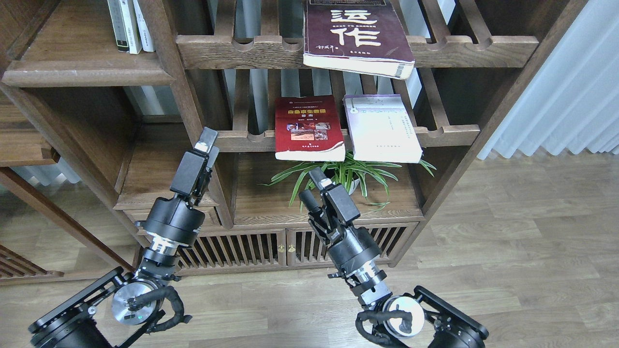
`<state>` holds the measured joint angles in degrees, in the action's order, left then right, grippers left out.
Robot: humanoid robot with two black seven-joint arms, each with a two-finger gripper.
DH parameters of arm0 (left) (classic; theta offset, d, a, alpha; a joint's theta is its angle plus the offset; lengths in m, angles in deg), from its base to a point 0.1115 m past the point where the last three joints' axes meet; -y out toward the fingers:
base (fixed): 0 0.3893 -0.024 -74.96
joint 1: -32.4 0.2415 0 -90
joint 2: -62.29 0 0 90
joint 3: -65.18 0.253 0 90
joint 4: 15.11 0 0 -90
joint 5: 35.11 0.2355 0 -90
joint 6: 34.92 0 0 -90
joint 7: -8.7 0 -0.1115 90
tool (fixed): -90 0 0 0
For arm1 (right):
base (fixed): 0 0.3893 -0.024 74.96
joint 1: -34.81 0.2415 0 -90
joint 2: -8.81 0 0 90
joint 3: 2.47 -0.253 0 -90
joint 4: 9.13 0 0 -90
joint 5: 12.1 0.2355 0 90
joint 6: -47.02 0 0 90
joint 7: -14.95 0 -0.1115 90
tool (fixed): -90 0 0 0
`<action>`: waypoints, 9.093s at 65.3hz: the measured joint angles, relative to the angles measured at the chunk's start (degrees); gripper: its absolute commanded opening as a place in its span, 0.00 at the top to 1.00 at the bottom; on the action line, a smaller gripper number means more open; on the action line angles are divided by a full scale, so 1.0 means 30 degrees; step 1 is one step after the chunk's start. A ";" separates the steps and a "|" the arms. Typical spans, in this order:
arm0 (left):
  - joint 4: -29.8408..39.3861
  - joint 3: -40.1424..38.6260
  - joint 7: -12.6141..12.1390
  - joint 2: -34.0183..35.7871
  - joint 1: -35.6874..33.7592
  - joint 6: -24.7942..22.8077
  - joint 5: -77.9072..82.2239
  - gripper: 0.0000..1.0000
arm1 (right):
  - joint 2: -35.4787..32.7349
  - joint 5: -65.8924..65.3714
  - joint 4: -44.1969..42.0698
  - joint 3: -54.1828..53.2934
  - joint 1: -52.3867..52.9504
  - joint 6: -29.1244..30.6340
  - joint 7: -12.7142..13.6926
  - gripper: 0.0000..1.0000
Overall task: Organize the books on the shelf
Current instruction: 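Move the right gripper toward the red book on the middle shelf, then push the red book's edge with the right gripper, tipping it outward, then pull the red book off the shelf between both grippers, then hold the red book with both grippers and grip it with the left, then lift the red book with the left gripper up toward the top shelf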
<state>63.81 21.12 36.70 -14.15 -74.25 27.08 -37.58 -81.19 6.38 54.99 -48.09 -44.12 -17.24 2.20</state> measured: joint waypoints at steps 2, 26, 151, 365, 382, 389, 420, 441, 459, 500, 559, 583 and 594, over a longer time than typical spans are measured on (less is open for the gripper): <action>-0.0011 0.0000 0.0000 0.0021 0.0013 0.0000 0.0001 0.00 | 0.0000 0.0090 -0.0342 -0.0013 0.0152 -0.0060 -0.0042 0.01; -0.0205 0.0200 0.0000 -0.0360 0.0098 0.0000 0.0005 0.00 | -0.0001 0.2863 -0.3323 -0.0143 0.2319 -0.1518 -0.0143 0.01; -0.1272 0.0065 -0.0001 -0.0715 -0.0127 -0.0001 0.0035 0.00 | 0.0000 0.6319 -0.5950 0.1144 0.7324 -0.6010 0.2515 0.97; -0.0505 0.4585 -0.6246 0.3867 -0.1448 -0.0001 -0.7580 0.90 | -0.1212 0.5116 -0.0282 0.1750 0.0436 0.0752 1.1777 0.95; -0.0611 0.4654 -0.6250 0.3823 -0.1379 -0.0001 -0.7202 0.91 | -0.1195 0.5018 -0.0284 0.1782 0.0437 0.0752 1.1794 0.94; -0.0611 0.4666 -0.6249 0.3844 -0.1337 -0.0001 -0.7167 0.91 | -0.1195 0.4986 -0.0307 0.1782 0.0427 0.0752 1.1796 0.93; -0.0662 0.4703 -0.6230 0.3847 -0.1217 -0.0001 -0.6961 0.90 | -0.1093 0.4794 -0.0393 0.1720 0.0048 0.0752 1.1349 0.36; -0.0689 0.4629 -0.6235 0.3941 -0.1217 -0.0001 -0.6940 0.89 | -0.1123 0.4445 -0.0543 0.1573 -0.0042 0.0752 1.0151 0.77; -0.0719 0.4596 -0.6210 0.3918 -0.1097 -0.0001 -0.6628 0.89 | -0.0593 0.4528 -0.0591 0.1311 -0.0292 0.0752 1.0007 0.95; -0.0725 0.4655 -0.6229 0.3881 -0.0801 -0.0001 -0.6436 0.86 | -0.0527 0.3336 -0.1316 0.1301 -0.0200 0.0752 0.9827 0.39; -0.0426 0.2422 -0.6481 0.6404 -0.0459 -0.0001 0.0856 1.00 | -0.0646 0.3015 -0.3501 -0.0123 0.0286 0.0752 0.7998 0.20; -0.0301 -0.1679 -0.9734 0.6867 -0.0401 -0.0001 0.2200 1.00 | -0.0623 0.2271 -0.3536 -0.0137 0.0391 0.0752 0.7999 0.21; -0.0234 -0.3802 -1.0621 0.6468 -0.0464 -0.0001 0.2203 1.00 | -0.0627 0.2000 -0.3587 -0.0137 0.0491 0.0752 0.7974 0.21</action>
<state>63.10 9.71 4.84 5.26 -75.65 27.08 -30.97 -83.07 12.38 44.23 -48.50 -42.65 -14.98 26.12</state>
